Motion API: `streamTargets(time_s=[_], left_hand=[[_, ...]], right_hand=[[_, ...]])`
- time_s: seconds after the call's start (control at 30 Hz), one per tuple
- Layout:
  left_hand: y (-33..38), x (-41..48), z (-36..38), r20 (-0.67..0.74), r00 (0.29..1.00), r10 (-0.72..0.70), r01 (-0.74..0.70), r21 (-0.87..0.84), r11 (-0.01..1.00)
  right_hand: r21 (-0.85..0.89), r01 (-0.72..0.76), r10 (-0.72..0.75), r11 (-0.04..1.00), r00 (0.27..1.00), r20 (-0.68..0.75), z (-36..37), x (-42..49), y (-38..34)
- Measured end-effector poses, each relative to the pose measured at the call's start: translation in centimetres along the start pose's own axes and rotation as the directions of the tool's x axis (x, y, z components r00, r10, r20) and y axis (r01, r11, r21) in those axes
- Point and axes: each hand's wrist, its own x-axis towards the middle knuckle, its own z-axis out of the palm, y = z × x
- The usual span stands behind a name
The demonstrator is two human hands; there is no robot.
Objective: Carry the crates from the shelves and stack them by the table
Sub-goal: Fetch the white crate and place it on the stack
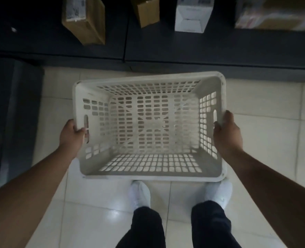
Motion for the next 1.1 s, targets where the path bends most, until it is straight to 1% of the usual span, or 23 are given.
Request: streamTargets(time_s=[0.07,0.13,0.23,0.33,0.4,0.5,0.57,0.67,0.8,0.93,1.03,1.1], left_hand=[[2.4,-4.1,-1.5,0.018,0.998,0.052,-0.05,-0.09,0.995],[5.8,-8.5,-3.5,0.052,0.989,0.135,-0.126,-0.149,0.981],[12.2,-15.1,-6.6,0.085,0.964,0.253,-0.24,-0.139,0.961],[18.9,-21.2,-9.6,0.153,0.922,0.355,-0.334,-0.146,0.931],[24.1,-26.5,-11.2,0.198,0.888,0.415,-0.396,-0.126,0.909],[31.6,-34.9,-13.1,0.272,0.811,0.518,-0.511,-0.104,0.854],[36.7,-40.7,-13.7,0.317,0.749,0.582,-0.585,-0.096,0.805],[44.3,-50.3,-13.2,0.361,0.635,0.683,-0.698,-0.109,0.708],[52.7,-62.6,-9.9,0.432,0.455,0.779,-0.805,-0.175,0.567],[59.7,-73.9,-5.7,0.506,0.283,0.815,-0.867,-0.227,0.443],[64.6,-81.1,-2.1,0.537,0.172,0.826,-0.889,-0.276,0.364],[68.1,-85.4,0.7,0.558,0.101,0.824,-0.901,-0.3,0.313]], right_hand=[[0.02,-0.008,0.008,1.0,1.0,-0.018,-4.2,-2.5,1.2],[0.052,-0.017,0.02,0.998,0.998,-0.062,-9.3,-5.3,2.5],[0.097,-0.083,0.095,0.992,0.987,-0.127,-17.1,-9.1,4.3],[0.147,-0.149,0.173,0.978,0.97,-0.172,-25.8,-14.1,6.5],[0.196,-0.204,0.245,0.959,0.944,-0.22,-32.8,-18.8,8.6],[0.308,-0.25,0.348,0.918,0.88,-0.323,-41.8,-26.5,11.9],[0.378,-0.27,0.414,0.886,0.827,-0.38,-46.5,-31.4,14.9],[0.469,-0.293,0.507,0.833,0.743,-0.437,-52.7,-37.5,20.2],[0.552,-0.358,0.638,0.753,0.602,-0.48,-59.5,-44.1,26.6],[0.642,-0.402,0.752,0.653,0.44,-0.49,-65.3,-49.5,32.9],[0.68,-0.409,0.793,0.608,0.353,-0.496,-69.4,-52.0,37.0],[0.717,-0.389,0.816,0.578,0.302,-0.494,-72.1,-52.9,39.6]])
